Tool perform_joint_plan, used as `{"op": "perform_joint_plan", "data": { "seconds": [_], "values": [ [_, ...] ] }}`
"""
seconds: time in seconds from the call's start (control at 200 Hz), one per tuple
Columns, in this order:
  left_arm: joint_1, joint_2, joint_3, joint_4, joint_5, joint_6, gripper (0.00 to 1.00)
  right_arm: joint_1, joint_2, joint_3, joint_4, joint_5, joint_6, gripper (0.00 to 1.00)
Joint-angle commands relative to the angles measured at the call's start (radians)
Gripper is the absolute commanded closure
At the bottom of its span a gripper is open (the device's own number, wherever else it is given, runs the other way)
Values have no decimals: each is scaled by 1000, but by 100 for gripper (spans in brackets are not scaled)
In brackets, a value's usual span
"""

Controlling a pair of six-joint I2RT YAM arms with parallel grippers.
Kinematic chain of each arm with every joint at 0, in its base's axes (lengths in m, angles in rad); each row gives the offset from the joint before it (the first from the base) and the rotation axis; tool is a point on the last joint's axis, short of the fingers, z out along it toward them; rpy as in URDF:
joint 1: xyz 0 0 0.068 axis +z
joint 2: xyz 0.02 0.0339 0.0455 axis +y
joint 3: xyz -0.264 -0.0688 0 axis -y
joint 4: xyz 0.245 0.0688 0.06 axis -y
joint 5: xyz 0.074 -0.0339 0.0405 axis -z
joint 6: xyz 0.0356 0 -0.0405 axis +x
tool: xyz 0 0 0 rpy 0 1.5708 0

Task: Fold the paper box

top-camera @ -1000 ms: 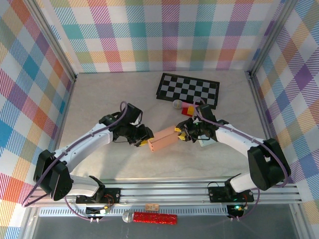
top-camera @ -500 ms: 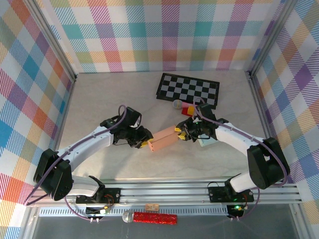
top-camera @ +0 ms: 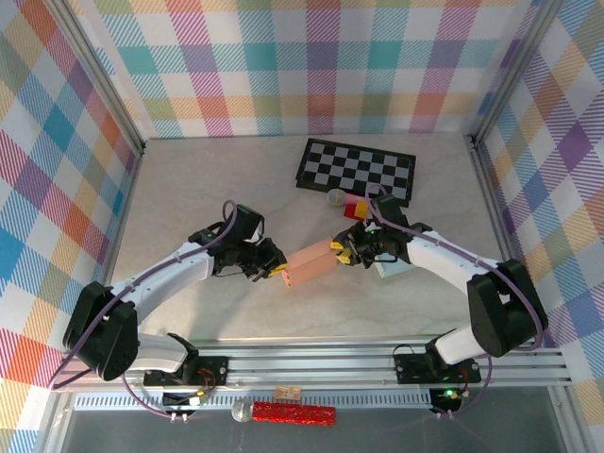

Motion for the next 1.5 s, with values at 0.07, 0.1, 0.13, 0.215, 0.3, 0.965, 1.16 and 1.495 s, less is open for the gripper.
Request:
{"op": "perform_joint_plan", "data": {
  "seconds": [0.07, 0.1, 0.13, 0.215, 0.3, 0.965, 1.16, 1.495],
  "values": [
    [-1, 24, 1, -77, -26, 86, 86, -4, 36, -16, -165, 45, 4, 70],
    [-4, 25, 8, -89, -33, 99, 86, -4, 33, -13, -168, 45, 5, 70],
    [-7, 25, 13, -96, -39, 110, 86, -3, 30, -10, -172, 44, 6, 70],
    [-17, 27, 29, -116, -57, 137, 87, -3, 16, -1, -182, 46, 4, 66],
    [-30, 27, 42, -132, -78, 158, 87, -3, -4, 21, -192, 48, -9, 56],
    [-246, -9, 91, -169, -289, 270, 92, 58, -116, -77, 99, 87, 148, 3],
    [-322, -6, 85, -155, -332, 273, 93, 54, -124, -156, 212, 87, 155, 5],
    [-376, 20, 108, -160, -358, 259, 94, 53, -81, -21, 74, 78, 81, 3]
  ]
}}
